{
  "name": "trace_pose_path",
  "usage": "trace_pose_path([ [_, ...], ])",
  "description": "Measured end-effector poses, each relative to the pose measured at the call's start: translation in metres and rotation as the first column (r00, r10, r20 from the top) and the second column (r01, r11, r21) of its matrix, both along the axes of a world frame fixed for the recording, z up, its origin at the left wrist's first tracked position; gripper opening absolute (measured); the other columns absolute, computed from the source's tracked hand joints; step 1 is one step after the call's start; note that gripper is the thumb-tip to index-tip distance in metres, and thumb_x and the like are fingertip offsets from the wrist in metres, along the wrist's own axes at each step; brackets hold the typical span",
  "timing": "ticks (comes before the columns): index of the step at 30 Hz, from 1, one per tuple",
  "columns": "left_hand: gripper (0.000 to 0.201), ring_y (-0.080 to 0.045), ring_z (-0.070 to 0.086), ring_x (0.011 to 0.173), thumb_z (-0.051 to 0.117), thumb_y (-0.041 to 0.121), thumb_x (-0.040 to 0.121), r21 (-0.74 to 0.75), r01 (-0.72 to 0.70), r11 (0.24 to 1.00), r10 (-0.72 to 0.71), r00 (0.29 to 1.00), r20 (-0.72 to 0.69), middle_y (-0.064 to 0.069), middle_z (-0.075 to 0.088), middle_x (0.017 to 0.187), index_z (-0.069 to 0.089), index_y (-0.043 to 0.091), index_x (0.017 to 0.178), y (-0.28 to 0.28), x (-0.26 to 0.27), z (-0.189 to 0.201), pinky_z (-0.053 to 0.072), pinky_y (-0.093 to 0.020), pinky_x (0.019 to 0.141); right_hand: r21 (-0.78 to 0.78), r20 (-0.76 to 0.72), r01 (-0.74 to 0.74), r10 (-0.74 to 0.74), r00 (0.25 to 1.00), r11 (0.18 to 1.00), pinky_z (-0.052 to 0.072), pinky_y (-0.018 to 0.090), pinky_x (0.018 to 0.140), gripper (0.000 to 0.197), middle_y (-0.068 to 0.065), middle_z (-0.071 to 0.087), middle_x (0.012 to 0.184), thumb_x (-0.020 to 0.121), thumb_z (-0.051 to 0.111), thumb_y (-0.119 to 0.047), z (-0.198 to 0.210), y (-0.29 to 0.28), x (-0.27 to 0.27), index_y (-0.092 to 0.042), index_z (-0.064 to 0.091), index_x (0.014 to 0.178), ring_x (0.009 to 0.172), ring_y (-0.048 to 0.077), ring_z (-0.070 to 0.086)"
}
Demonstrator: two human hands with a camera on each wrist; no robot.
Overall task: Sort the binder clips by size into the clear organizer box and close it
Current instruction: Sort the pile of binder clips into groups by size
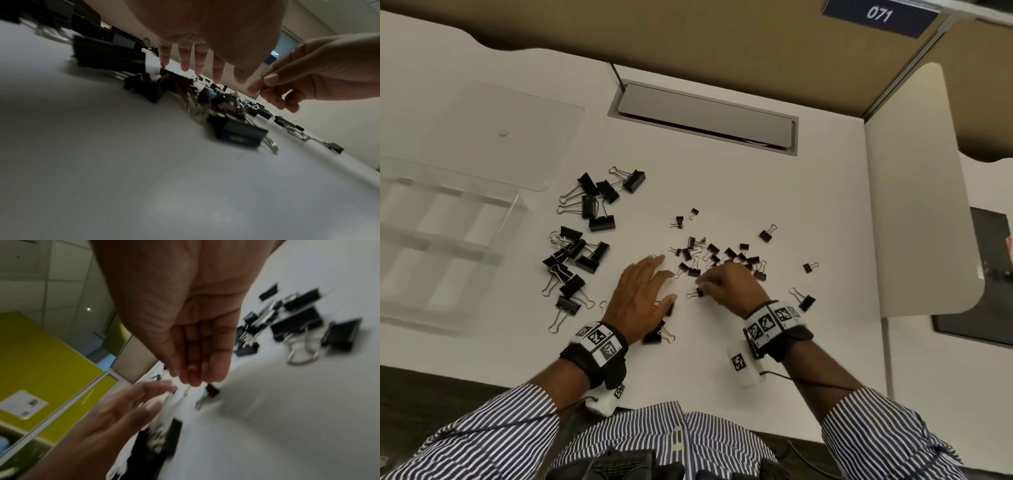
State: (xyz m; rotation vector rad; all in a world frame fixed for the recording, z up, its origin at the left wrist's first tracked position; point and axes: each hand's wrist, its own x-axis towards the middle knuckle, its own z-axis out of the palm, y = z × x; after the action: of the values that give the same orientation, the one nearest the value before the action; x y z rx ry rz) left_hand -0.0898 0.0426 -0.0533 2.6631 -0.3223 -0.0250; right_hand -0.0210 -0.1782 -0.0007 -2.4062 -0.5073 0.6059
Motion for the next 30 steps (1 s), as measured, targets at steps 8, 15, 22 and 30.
trace_pose_path([
  [8,0.063,-0.025,0.018,0.149,0.036,0.053,0.095,0.05,0.056,0.997,-0.054,0.998,-0.043,-0.008,0.022,0.161,0.037,0.019,0.148,-0.009,0.029,-0.003,0.02,-0.049,0.12,-0.037,-0.007,0.047,-0.048,0.999,0.998,0.049,0.028,0.088,0.023,0.003,0.074,0.108,0.095,0.056,-0.018,-0.018,0.011,0.007,-0.011,0.075,0.105,0.096,0.017,0.066],
  [15,0.082,-0.03,0.003,0.151,0.016,0.066,0.092,0.281,0.15,0.948,-0.115,0.984,-0.135,-0.012,0.001,0.163,0.009,0.016,0.156,-0.028,0.049,-0.009,0.014,-0.053,0.12,0.05,-0.027,0.285,-0.284,0.959,0.957,0.048,0.026,0.072,0.019,0.004,0.076,0.093,0.092,0.061,-0.02,-0.009,-0.03,0.064,-0.013,0.079,0.096,0.075,0.012,0.064],
  [22,0.082,-0.032,0.001,0.15,0.009,0.069,0.089,0.266,0.113,0.957,-0.075,0.986,-0.15,-0.014,0.003,0.163,0.015,0.02,0.155,-0.053,0.088,0.005,0.01,-0.055,0.119,0.189,0.081,0.56,-0.581,0.81,0.807,0.059,0.042,0.07,0.012,-0.013,0.071,0.08,0.089,0.062,-0.026,0.009,-0.115,0.076,-0.027,0.074,0.09,0.075,0.009,0.067],
  [30,0.067,-0.031,0.01,0.15,0.044,0.052,0.096,0.129,0.191,0.973,-0.179,0.979,-0.101,-0.013,0.016,0.162,0.03,0.016,0.152,-0.102,0.118,0.023,0.013,-0.054,0.12,-0.082,0.207,0.513,-0.489,0.847,0.854,0.047,0.031,0.092,0.041,-0.003,0.057,0.128,0.088,0.068,-0.023,-0.008,-0.172,0.025,-0.028,0.059,0.128,0.113,0.016,0.056],
])
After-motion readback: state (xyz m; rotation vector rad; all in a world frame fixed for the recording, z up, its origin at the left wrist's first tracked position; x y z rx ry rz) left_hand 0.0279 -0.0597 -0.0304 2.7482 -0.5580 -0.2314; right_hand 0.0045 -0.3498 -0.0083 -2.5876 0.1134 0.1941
